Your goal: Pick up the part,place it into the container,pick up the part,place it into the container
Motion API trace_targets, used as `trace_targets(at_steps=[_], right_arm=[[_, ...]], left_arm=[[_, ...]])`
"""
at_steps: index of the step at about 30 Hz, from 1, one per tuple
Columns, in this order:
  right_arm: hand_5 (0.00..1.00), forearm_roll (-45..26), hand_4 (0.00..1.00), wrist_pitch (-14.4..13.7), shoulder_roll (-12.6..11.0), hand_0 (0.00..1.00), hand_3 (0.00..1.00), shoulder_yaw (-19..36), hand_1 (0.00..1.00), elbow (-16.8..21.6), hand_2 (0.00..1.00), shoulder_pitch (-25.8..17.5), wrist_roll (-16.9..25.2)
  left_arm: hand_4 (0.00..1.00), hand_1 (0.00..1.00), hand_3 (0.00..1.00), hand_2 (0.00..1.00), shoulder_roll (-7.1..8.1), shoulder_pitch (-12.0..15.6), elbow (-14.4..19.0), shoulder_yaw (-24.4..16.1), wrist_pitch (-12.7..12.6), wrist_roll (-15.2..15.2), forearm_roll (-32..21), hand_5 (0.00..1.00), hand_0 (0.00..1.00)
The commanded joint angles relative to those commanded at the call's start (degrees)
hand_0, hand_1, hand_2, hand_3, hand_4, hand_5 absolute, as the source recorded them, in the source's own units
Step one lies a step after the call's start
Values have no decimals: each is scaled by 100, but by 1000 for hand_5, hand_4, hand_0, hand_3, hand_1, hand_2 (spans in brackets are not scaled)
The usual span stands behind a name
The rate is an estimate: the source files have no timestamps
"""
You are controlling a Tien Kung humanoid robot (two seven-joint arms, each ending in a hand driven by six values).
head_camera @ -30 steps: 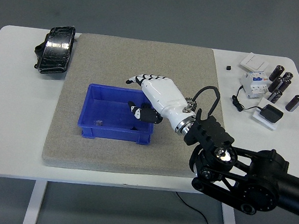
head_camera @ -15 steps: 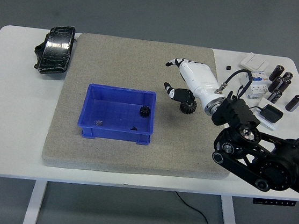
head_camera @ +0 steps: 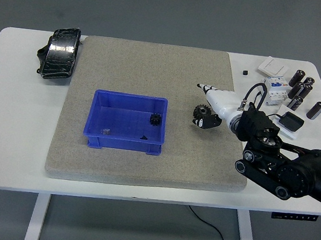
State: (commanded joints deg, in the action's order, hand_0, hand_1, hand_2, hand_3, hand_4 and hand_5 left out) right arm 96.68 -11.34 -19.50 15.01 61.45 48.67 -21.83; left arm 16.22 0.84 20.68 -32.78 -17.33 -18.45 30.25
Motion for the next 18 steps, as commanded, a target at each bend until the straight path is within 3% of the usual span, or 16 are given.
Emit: trace_targets(at_steps=[12, 13, 18], right_arm=[[360, -333, 885, -67, 140, 525, 998, -550, 730, -427, 955, 247, 120], [328, -356, 804, -36, 140, 493, 859, -561, 657, -445, 759, 257, 112], [328, -421, 804, 30, 137, 493, 859, -578, 657, -485, 759, 274, 90]], left_arm=[[490, 669, 559, 605, 14, -49, -3, -22, 8, -2, 47, 492, 676], [489, 669, 559, 604, 14, -49, -2, -24, 5, -4, 50, 491, 676], [489, 669, 559, 604, 13, -46, 2, -23, 2, -7, 51, 491, 676]])
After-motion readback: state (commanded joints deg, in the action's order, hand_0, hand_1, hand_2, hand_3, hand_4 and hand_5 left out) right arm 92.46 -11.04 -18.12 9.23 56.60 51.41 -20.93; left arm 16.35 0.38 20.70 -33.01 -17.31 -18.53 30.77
